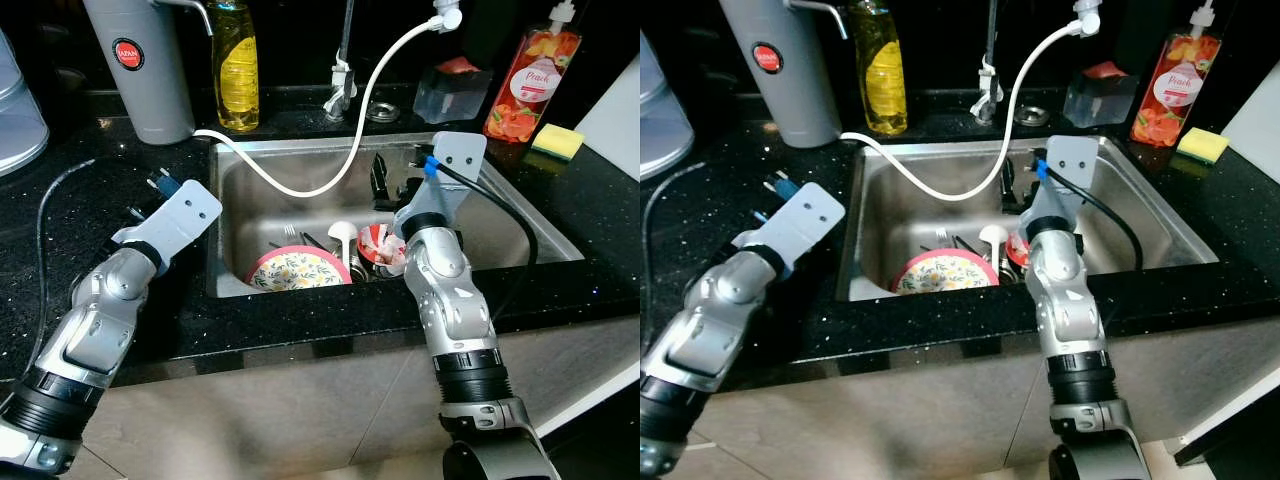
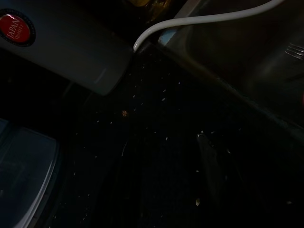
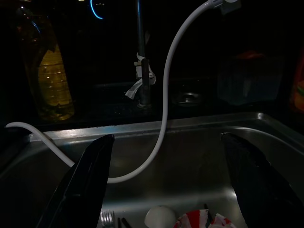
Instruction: Kitchen organization
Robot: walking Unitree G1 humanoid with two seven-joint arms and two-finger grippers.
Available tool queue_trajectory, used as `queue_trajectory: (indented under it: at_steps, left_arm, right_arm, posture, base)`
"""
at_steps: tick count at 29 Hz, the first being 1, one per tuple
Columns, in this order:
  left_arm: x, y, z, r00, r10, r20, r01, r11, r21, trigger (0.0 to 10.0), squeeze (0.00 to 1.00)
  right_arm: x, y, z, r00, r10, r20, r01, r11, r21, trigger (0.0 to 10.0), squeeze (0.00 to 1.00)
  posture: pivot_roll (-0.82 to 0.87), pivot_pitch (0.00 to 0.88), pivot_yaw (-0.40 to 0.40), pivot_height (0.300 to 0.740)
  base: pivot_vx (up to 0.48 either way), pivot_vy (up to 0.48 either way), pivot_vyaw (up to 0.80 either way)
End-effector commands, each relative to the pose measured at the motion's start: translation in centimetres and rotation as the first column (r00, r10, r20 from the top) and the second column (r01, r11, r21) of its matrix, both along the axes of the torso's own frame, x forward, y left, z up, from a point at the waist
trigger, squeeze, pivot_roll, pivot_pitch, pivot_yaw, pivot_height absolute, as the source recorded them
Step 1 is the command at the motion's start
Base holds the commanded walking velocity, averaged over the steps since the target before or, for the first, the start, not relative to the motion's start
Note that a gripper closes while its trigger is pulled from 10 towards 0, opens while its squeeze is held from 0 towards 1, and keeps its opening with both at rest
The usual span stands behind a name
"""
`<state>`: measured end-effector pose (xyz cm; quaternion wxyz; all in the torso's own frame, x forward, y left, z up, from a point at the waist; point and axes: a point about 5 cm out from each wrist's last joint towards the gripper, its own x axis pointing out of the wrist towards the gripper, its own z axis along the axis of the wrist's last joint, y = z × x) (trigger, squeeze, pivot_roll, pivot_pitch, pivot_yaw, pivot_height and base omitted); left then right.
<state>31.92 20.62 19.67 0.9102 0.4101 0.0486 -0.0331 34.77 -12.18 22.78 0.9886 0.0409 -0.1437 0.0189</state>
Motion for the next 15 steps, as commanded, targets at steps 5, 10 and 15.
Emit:
queue_trajectory:
  at_steps: [5, 10, 15]
  left_arm:
    - [0.13, -0.29, -0.48, 1.000, 0.004, -0.017, -0.004, 1.000, 0.002, 10.0, 0.00]
    - [0.22, -0.33, -0.45, 1.000, 0.005, -0.017, -0.005, 1.000, 0.000, 10.0, 0.00]
    - [0.34, -0.43, -0.42, 1.000, 0.004, -0.016, -0.004, 1.000, 0.000, 10.0, 0.00]
  right_arm:
    - [-0.29, 0.10, 0.03, 1.000, 0.004, 0.004, -0.004, 1.000, -0.005, 10.0, 0.00]
    - [-0.37, -0.14, -0.04, 1.000, -0.004, 0.003, 0.004, 1.000, -0.006, 10.0, 0.00]
    - [-0.35, -0.31, -0.03, 1.000, -0.010, 0.002, 0.010, 1.000, -0.006, 10.0, 0.00]
  posture:
    - [0.09, 0.000, 0.005, 0.740]
    - [0.08, 0.000, 0.009, 0.740]
    - [0.08, 0.000, 0.011, 0.740]
  base:
    - [0.000, 0.000, 0.00]
    - [0.000, 0.000, 0.00]
    - [0.000, 0.000, 0.00]
